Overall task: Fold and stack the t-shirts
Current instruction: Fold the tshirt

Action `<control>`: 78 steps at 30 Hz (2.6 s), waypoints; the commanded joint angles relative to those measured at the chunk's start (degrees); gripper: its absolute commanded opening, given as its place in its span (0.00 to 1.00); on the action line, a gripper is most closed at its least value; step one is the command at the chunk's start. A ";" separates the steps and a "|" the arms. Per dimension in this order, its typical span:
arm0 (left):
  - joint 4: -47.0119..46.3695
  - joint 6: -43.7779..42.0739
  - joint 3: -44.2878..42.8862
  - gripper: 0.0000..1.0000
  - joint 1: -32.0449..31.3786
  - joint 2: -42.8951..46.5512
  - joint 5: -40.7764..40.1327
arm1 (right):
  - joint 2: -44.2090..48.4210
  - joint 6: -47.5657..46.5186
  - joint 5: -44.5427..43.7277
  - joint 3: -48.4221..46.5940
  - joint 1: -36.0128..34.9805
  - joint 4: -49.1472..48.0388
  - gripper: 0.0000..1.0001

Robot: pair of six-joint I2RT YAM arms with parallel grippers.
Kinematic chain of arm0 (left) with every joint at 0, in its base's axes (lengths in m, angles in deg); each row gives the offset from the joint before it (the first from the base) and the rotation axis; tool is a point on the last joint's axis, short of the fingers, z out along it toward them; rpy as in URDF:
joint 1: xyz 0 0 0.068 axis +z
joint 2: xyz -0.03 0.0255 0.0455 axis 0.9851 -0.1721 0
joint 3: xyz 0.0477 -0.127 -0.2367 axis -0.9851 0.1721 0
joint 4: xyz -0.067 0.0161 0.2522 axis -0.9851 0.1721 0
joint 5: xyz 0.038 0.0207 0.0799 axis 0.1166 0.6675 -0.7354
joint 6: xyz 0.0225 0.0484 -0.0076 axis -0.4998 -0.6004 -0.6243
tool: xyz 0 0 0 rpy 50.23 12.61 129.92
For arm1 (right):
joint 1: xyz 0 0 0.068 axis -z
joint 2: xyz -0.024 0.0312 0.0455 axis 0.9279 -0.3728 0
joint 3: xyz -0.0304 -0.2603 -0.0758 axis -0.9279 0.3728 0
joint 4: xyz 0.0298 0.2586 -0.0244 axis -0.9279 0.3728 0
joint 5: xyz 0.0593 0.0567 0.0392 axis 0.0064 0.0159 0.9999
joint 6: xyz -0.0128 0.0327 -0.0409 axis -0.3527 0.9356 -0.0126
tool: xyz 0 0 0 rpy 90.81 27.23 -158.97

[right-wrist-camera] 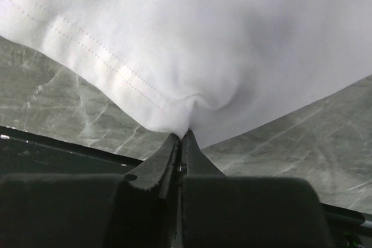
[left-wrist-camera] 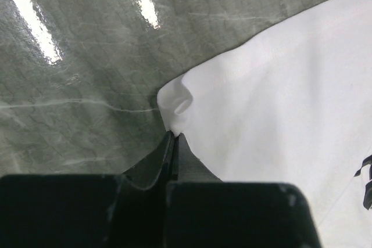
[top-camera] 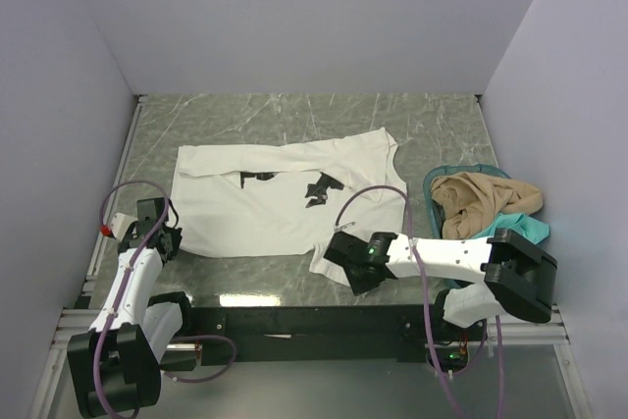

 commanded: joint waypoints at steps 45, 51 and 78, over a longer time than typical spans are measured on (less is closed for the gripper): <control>-7.33 -1.97 -23.01 0.01 0.17 -22.64 2.46 | -15.40 -19.95 -2.72 -42.00 35.72 4.92 0.00; -9.26 -3.90 -25.65 0.01 0.26 -26.25 3.34 | -19.19 -20.83 -3.33 -46.93 37.39 6.41 0.00; -7.50 -10.85 -43.59 0.99 1.23 -37.61 9.67 | -36.19 -22.32 -5.36 -64.98 42.41 9.15 0.85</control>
